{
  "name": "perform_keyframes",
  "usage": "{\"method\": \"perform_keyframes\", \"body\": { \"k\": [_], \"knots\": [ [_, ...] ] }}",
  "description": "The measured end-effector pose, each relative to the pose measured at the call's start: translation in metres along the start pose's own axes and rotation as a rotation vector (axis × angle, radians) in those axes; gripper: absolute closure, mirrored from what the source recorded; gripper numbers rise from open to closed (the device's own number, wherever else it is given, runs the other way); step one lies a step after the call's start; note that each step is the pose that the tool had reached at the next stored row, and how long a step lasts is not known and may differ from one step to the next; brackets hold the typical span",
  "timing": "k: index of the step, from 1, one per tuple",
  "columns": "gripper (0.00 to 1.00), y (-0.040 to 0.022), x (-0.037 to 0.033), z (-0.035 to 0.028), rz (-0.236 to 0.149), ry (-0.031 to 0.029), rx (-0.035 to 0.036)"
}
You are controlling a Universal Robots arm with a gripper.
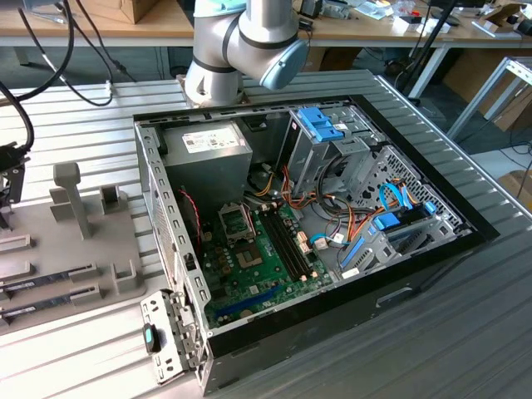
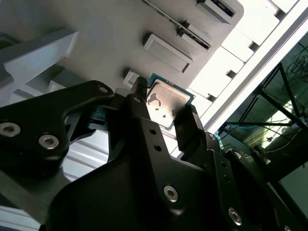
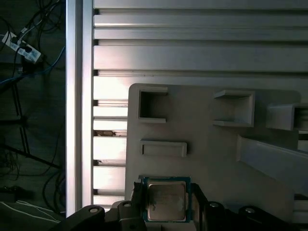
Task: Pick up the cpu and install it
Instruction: 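Pick up the cpu and move it towards the insertion slot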
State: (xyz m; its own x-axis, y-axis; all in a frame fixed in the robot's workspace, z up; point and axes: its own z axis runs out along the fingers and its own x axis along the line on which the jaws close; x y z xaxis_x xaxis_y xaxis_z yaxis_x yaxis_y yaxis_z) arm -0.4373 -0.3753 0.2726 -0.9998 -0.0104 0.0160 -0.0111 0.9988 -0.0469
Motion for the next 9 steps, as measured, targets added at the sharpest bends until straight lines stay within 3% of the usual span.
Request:
{"method": "perform_keyframes", "body": {
  "k": [9],
  "knots": [
    [0.53,-0.0003,0.0001,-0.0069,0.000,0.0000,0.0000]
  ]
}}
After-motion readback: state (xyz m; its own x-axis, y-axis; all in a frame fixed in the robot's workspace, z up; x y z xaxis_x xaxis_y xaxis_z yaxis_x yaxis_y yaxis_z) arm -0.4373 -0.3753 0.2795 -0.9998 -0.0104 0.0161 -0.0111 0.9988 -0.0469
